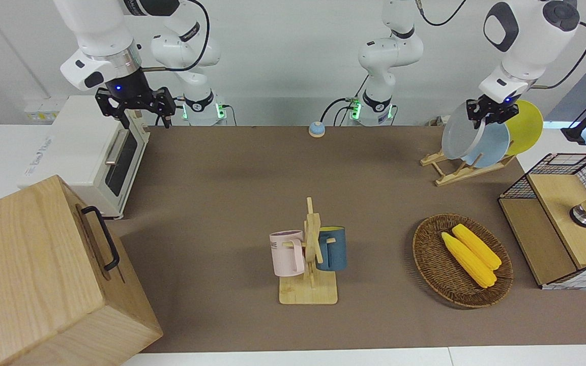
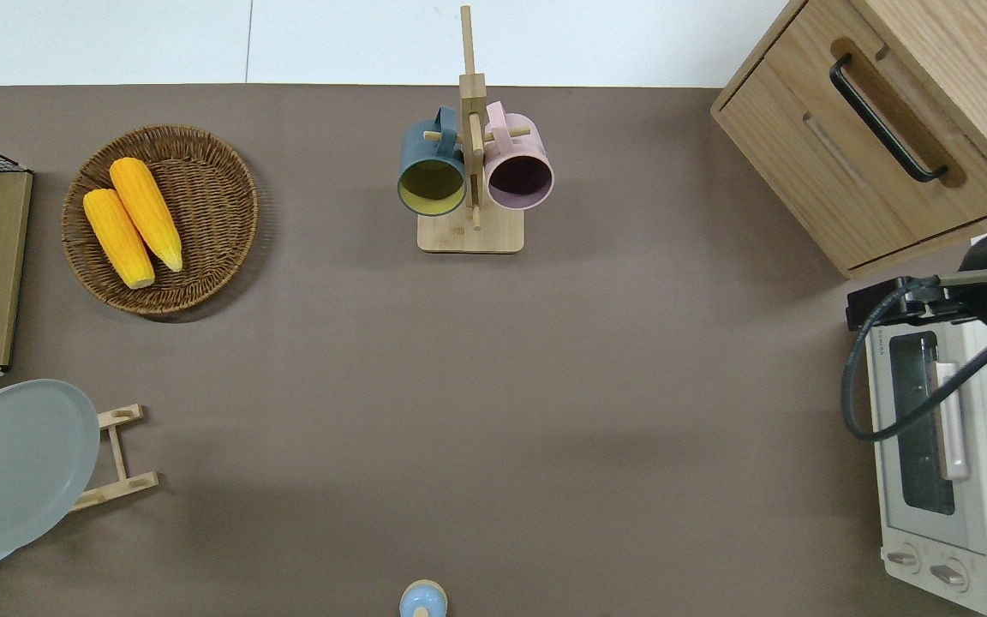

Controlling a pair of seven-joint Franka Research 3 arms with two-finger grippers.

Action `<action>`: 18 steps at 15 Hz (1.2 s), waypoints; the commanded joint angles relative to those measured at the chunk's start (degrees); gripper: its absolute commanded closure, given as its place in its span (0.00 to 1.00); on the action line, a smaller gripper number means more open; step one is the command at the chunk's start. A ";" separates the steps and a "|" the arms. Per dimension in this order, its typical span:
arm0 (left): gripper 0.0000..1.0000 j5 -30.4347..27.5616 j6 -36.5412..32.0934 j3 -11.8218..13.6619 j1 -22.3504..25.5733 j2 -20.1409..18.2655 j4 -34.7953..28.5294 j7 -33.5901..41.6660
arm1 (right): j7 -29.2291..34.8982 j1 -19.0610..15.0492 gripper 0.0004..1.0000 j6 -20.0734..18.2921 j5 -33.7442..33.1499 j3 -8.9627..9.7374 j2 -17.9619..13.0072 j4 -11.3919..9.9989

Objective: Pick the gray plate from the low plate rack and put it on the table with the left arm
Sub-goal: 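Lift the gray plate up out of the rack with the left gripper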

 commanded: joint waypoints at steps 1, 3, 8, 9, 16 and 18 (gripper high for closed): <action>1.00 0.50 -4.46 -1.75 -0.26 0.41 3.61 -3.12 | 0.22 0.41 0.02 -0.05 0.15 -0.34 0.02 0.37; 1.00 -0.12 -5.60 -2.20 -0.26 0.24 3.61 -5.50 | 0.22 0.41 0.02 -0.05 0.15 -0.34 0.02 0.37; 1.00 -7.13 -7.89 -3.34 -0.35 -0.91 3.70 -10.77 | 0.22 0.41 0.02 -0.05 0.15 -0.34 0.02 0.37; 1.00 -9.32 -8.24 -3.34 -0.26 -1.08 3.70 -12.00 | 0.22 0.41 0.02 -0.05 0.15 -0.34 0.02 0.37; 1.00 -25.33 -9.30 -3.08 -0.26 -0.38 2.03 -15.79 | 0.22 0.41 0.02 -0.05 0.15 -0.34 0.02 0.37; 1.00 -27.44 -8.69 -3.16 -0.35 -0.29 0.54 -15.79 | 0.22 0.41 0.02 -0.05 0.15 -0.34 0.02 0.37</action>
